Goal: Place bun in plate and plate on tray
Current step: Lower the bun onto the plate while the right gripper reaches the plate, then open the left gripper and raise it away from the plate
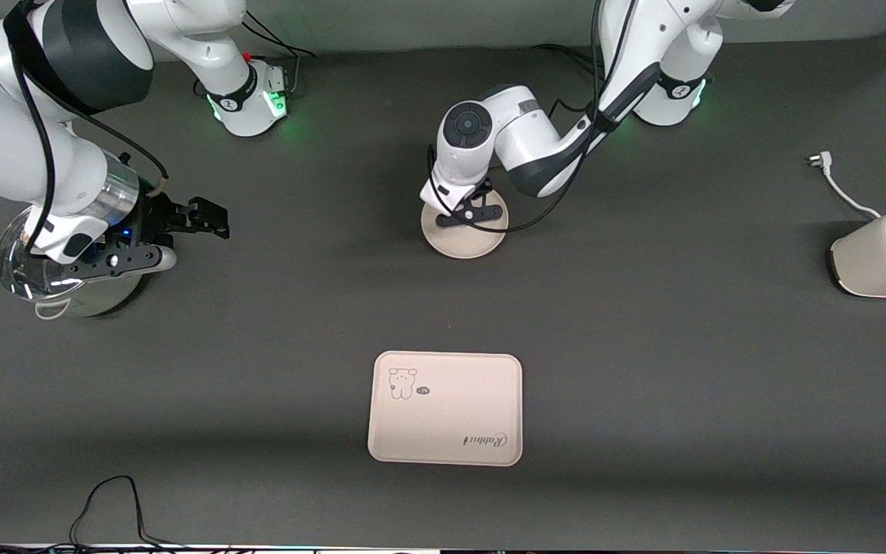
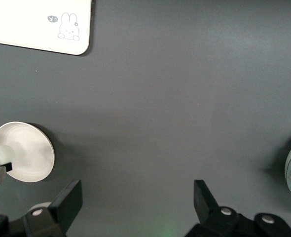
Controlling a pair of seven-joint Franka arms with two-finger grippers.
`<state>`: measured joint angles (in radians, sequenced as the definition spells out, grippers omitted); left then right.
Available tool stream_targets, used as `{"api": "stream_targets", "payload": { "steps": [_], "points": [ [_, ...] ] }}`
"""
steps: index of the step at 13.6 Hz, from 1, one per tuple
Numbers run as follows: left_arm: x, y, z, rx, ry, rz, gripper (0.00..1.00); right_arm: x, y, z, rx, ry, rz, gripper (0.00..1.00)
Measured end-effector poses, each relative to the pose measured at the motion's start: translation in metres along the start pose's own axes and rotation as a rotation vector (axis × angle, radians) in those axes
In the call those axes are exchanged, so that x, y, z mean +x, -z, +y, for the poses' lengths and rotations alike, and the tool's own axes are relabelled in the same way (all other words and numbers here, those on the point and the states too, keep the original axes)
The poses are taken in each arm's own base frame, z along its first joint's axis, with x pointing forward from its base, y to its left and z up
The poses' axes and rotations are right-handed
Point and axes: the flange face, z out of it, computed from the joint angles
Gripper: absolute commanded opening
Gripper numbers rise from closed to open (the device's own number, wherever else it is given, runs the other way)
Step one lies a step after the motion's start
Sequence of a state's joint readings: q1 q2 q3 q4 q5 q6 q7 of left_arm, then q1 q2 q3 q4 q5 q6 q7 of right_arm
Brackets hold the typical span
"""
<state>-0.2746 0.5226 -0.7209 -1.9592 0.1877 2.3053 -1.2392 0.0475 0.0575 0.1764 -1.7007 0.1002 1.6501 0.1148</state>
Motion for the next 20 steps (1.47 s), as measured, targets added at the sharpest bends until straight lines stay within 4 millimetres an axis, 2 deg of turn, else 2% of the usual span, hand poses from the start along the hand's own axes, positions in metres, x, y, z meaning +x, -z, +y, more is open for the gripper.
{"api": "stream_targets", "payload": {
  "steps": [2, 3, 4, 5, 8, 11, 13, 14, 16, 18, 20],
  "points": [
    [-0.014, -0.016, -0.003, -0.002, -0.01, -0.005, 0.01, -0.001, 0.0, -0.005, 0.019, 0.003, -0.003, 1.0],
    [-0.018, -0.021, -0.005, -0.007, -0.011, -0.006, 0.17, -0.001, -0.001, -0.009, 0.033, 0.008, -0.005, 1.0],
    [-0.019, -0.025, -0.006, -0.011, -0.006, -0.007, 0.73, -0.002, -0.001, -0.014, 0.04, 0.014, -0.006, 1.0],
    [-0.019, -0.027, -0.008, -0.011, 0.004, -0.008, 1.0, -0.002, -0.001, -0.017, 0.044, 0.018, -0.006, 1.0],
    [-0.014, -0.028, -0.01, -0.01, 0.026, -0.006, 1.0, 0.0, -0.001, -0.036, 0.111, 0.033, 0.019, 1.0],
    [-0.008, -0.022, -0.009, -0.021, 0.037, 0.001, 1.0, 0.003, -0.018, -0.084, 0.137, 0.052, 0.027, 1.0],
    [0.005, -0.007, -0.01, -0.022, 0.056, 0.019, 1.0, 0.004, -0.038, -0.12, 0.14, 0.039, 0.031, 1.0],
    [0.018, 0.008, -0.015, -0.005, 0.074, 0.034, 1.0, 0.001, -0.05, -0.14, 0.138, 0.027, 0.027, 1.0],
    [0.051, 0.056, -0.032, 0.04, 0.095, 0.075, 1.0, -0.012, -0.079, -0.178, 0.125, 0.024, 0.006, 1.0],
    [0.092, 0.115, -0.064, 0.078, 0.085, 0.111, 1.0, -0.023, -0.106, -0.198, 0.117, 0.039, 0.004, 1.0],
    [0.129, 0.166, -0.106, 0.104, 0.078, 0.113, 1.0, -0.029, -0.137, -0.207, 0.119, 0.048, 0.029, 1.0]
  ]
}}
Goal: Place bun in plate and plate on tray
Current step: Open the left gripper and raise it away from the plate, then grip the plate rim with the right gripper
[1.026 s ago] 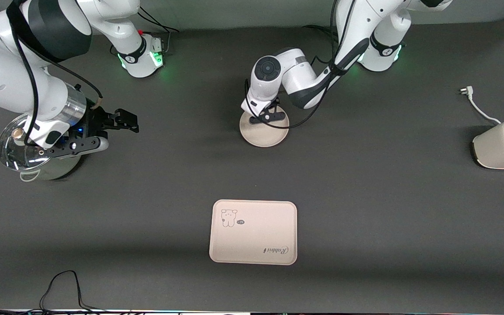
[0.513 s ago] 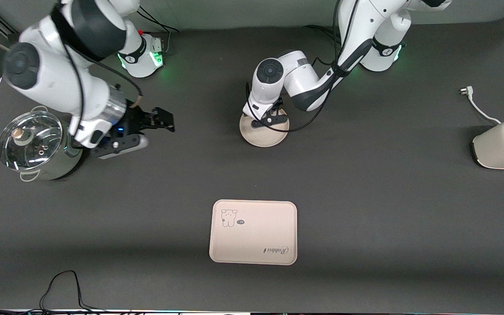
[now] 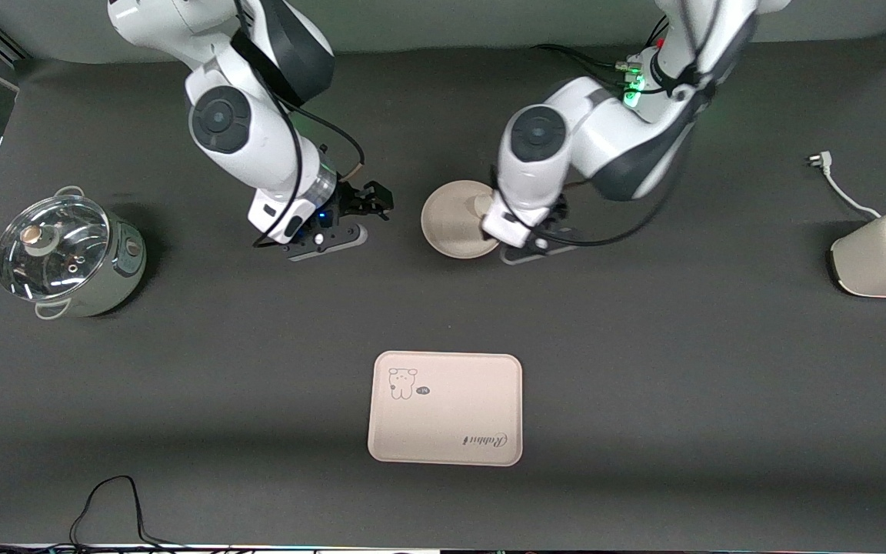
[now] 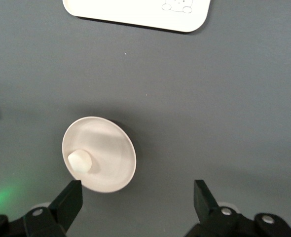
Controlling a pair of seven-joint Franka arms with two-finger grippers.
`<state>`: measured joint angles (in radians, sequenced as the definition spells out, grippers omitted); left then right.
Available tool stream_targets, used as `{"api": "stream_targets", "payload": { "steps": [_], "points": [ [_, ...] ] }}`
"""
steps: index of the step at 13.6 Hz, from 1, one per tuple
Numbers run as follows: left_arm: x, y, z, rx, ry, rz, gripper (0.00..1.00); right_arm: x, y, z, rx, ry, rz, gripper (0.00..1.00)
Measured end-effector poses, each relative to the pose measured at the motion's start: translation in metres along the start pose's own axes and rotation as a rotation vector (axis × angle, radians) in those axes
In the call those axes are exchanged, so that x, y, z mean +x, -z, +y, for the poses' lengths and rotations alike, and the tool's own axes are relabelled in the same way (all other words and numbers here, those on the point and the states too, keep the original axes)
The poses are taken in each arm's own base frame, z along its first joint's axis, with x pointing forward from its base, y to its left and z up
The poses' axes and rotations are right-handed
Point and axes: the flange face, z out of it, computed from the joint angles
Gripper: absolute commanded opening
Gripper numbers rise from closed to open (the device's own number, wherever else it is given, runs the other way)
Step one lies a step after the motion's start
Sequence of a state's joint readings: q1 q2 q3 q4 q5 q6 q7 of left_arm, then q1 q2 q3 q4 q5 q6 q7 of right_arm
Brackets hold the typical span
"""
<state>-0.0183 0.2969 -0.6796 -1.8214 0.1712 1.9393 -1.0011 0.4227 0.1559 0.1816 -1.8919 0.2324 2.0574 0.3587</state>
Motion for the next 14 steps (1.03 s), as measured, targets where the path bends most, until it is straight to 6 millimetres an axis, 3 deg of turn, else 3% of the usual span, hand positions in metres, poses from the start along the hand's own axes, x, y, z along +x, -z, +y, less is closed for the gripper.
{"api": "stream_targets", "payload": {
  "steps": [4, 6, 8, 11, 14],
  "points": [
    [0.086, 0.058, -0.097, 0.006, -0.01, 0.004, 1.0, -0.027, -0.1, -0.011, -0.008, 0.005, 0.038, 0.99],
    [0.115, 0.074, -0.152, 0.007, -0.048, 0.012, 1.0, -0.045, -0.134, -0.03, -0.02, 0.006, 0.022, 0.99],
    [0.139, 0.089, -0.216, -0.001, -0.091, 0.014, 1.0, -0.055, -0.158, -0.035, -0.022, 0.01, 0.034, 0.98],
    [0.152, 0.116, -0.294, -0.002, -0.145, 0.041, 1.0, -0.062, -0.19, -0.025, -0.039, 0.006, 0.018, 0.96],
    [0.146, 0.143, -0.333, 0.007, -0.154, 0.06, 1.0, -0.066, -0.218, -0.025, -0.043, 0.003, 0.016, 0.97]
  ]
}}
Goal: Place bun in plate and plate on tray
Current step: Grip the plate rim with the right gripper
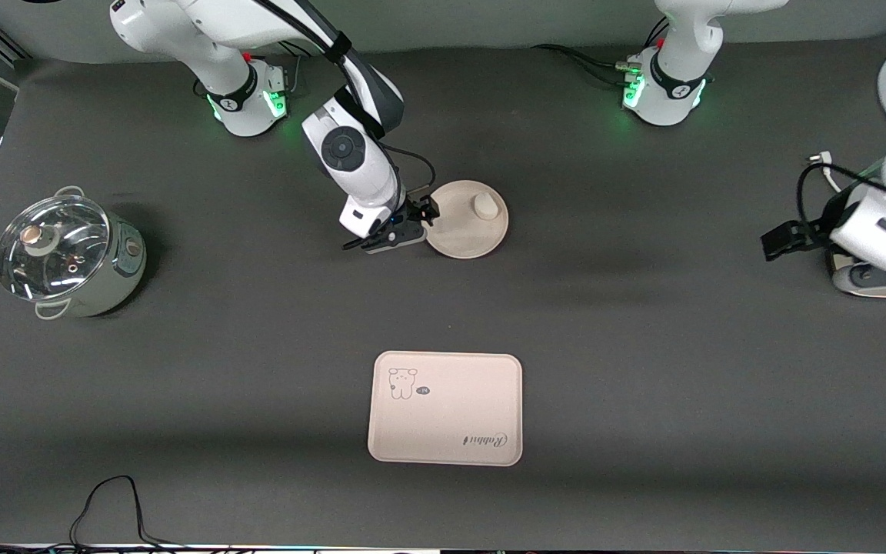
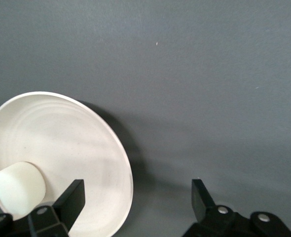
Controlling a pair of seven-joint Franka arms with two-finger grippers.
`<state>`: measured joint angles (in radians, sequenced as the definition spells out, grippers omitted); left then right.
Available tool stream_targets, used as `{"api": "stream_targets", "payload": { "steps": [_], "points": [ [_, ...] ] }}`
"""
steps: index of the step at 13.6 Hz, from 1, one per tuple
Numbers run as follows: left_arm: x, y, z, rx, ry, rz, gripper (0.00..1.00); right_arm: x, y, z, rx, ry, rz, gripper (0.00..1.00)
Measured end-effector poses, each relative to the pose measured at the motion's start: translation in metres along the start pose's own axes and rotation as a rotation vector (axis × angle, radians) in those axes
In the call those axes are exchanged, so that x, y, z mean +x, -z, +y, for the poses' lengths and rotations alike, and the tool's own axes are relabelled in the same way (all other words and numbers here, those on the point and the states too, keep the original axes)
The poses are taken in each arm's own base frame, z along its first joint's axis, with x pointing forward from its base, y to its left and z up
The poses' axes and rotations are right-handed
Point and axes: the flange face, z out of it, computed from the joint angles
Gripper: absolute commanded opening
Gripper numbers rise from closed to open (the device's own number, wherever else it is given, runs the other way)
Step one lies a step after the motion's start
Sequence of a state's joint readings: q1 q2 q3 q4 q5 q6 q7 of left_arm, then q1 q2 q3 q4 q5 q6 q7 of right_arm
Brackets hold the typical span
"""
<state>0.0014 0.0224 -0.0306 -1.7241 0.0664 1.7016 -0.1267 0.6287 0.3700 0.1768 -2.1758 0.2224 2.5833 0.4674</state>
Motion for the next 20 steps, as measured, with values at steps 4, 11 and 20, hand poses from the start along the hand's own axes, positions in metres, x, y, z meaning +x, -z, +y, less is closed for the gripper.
{"api": "stream_targets", "payload": {
  "steps": [4, 11, 20],
  "points": [
    [0.001, 0.029, -0.024, 0.035, 0.002, 0.022, 1.0, -0.018, -0.041, -0.019, 0.007, -0.015, 0.023, 0.85],
    [0.022, -0.017, -0.007, 0.043, -0.071, -0.113, 1.0, -0.019, -0.048, -0.018, 0.002, -0.015, 0.021, 0.0],
    [0.026, -0.027, 0.012, 0.045, -0.103, -0.128, 1.0, 0.007, -0.005, -0.024, 0.018, -0.043, 0.053, 0.0]
  ]
}}
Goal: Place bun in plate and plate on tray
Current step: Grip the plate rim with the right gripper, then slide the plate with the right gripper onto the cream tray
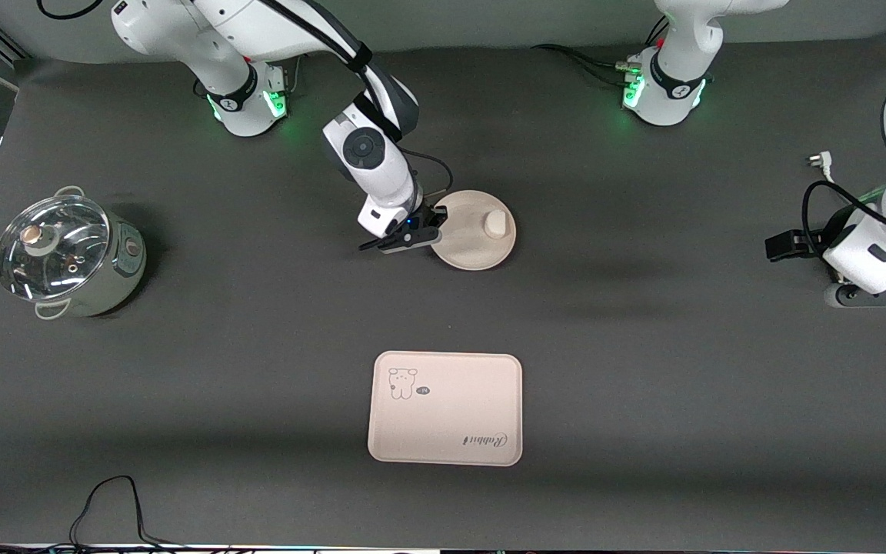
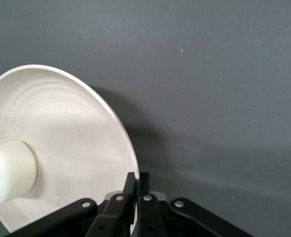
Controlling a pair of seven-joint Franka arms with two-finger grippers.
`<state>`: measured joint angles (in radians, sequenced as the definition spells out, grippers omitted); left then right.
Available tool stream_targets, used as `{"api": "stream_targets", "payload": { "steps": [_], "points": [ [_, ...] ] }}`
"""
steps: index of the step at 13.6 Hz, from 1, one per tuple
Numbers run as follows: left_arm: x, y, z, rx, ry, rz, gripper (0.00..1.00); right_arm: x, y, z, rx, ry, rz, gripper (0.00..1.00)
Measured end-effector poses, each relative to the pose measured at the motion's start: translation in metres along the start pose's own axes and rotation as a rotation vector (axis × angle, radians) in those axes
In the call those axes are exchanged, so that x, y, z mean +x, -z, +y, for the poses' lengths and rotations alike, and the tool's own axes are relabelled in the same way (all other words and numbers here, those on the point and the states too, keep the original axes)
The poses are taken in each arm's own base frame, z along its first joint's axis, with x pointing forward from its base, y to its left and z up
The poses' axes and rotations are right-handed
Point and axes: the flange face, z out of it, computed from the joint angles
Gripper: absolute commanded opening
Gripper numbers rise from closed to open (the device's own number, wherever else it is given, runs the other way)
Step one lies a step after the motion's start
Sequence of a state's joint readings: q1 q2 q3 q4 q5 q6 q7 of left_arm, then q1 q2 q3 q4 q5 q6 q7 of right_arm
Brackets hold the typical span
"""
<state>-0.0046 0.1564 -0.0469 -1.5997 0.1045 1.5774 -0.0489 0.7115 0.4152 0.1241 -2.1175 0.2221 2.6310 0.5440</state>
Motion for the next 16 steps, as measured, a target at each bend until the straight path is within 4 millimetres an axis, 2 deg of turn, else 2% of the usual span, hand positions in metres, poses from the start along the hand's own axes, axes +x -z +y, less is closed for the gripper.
{"api": "stream_targets", "payload": {
  "steps": [4, 8, 10, 11, 12, 16],
  "points": [
    [0.001, 0.0, 0.001, 0.0, -0.007, 0.002, 1.0, 0.054, 0.071, -0.008, 0.032, -0.038, 0.06, 0.0],
    [0.002, -0.001, 0.002, 0.0, -0.013, 0.001, 1.0, 0.127, 0.136, 0.02, 0.045, -0.049, 0.153, 0.0],
    [0.003, -0.002, 0.003, 0.0, -0.016, -0.001, 1.0, 0.171, 0.156, 0.036, 0.06, -0.068, 0.2, 0.0],
    [0.003, -0.002, 0.006, 0.001, -0.023, -0.002, 1.0, 0.194, 0.155, 0.042, 0.065, -0.082, 0.22, 0.0],
    [0.004, -0.003, 0.012, 0.002, -0.032, -0.003, 1.0, 0.213, 0.145, 0.048, 0.064, -0.094, 0.229, 0.0],
    [0.005, -0.002, 0.02, 0.007, -0.047, -0.001, 1.0, 0.279, 0.071, 0.07, 0.054, -0.13, 0.249, 0.0]
  ]
}}
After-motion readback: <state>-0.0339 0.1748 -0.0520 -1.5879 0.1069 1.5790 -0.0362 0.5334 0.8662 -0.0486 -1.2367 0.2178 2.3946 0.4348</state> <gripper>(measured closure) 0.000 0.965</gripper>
